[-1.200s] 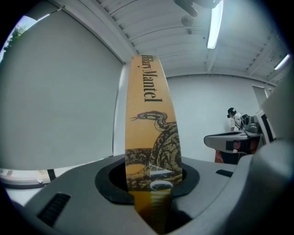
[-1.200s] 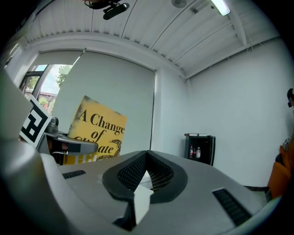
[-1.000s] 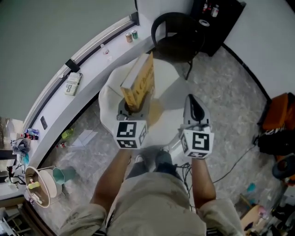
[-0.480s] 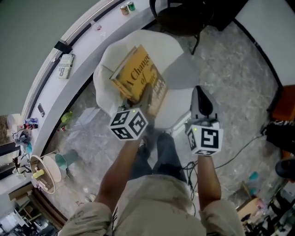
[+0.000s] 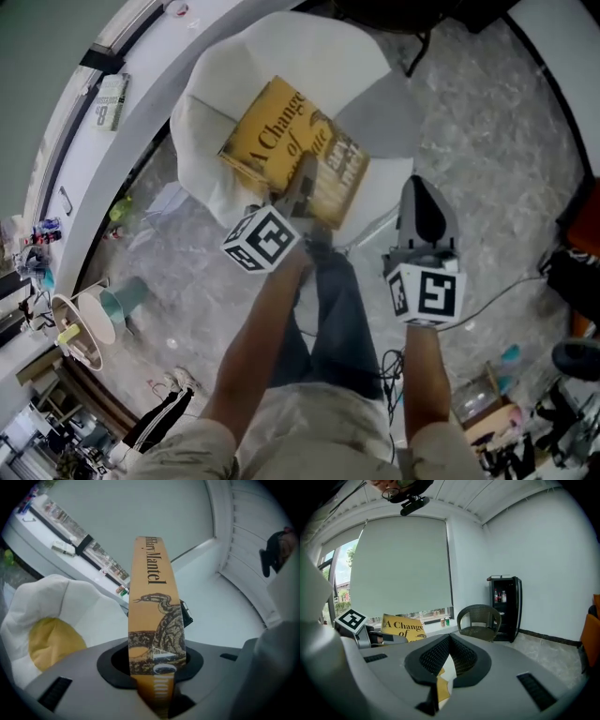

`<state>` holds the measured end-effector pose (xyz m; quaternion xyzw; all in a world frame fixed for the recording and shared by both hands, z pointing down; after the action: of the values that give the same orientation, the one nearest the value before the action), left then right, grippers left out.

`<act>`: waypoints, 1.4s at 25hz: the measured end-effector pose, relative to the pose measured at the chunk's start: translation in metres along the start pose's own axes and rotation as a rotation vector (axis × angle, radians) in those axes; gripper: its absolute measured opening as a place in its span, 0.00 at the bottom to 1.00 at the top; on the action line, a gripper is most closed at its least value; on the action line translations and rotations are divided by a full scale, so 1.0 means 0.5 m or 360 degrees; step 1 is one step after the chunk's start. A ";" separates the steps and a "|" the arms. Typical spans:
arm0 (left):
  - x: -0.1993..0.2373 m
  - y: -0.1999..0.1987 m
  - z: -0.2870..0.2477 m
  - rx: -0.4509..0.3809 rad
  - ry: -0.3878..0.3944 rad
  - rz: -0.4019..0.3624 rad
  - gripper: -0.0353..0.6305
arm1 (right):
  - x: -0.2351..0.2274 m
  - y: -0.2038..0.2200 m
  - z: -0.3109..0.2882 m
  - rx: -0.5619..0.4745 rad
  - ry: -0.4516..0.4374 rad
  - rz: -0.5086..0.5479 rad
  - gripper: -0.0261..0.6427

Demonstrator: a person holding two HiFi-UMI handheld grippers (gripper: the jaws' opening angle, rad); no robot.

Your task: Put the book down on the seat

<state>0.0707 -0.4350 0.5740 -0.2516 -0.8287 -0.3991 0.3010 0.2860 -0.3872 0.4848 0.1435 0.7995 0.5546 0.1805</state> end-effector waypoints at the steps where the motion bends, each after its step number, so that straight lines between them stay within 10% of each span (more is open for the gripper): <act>1: 0.016 0.011 -0.016 0.0006 0.0017 0.0047 0.29 | -0.003 0.018 -0.014 0.0007 -0.0007 -0.0008 0.04; 21: 0.386 0.362 -0.348 0.0258 0.0013 0.0914 0.29 | -0.064 0.381 -0.209 0.0227 -0.0120 -0.0078 0.04; 35: 0.497 0.453 -0.504 0.0257 0.0101 0.1215 0.29 | -0.060 0.519 -0.292 0.0313 -0.0260 -0.0120 0.04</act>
<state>0.1226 -0.4703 0.9896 -0.5050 -0.6944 -0.1996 0.4722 0.2550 -0.4325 0.7790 0.1751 0.8375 0.4529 0.2506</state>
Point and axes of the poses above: the fingertips, and each gripper's own axes: z backward along the fingers, x to its left, y out of its underside, the point moved 7 cm from there along z, backward along the fingers, and after that the axes turned 14 degrees about -y, right-handed, at the moved point
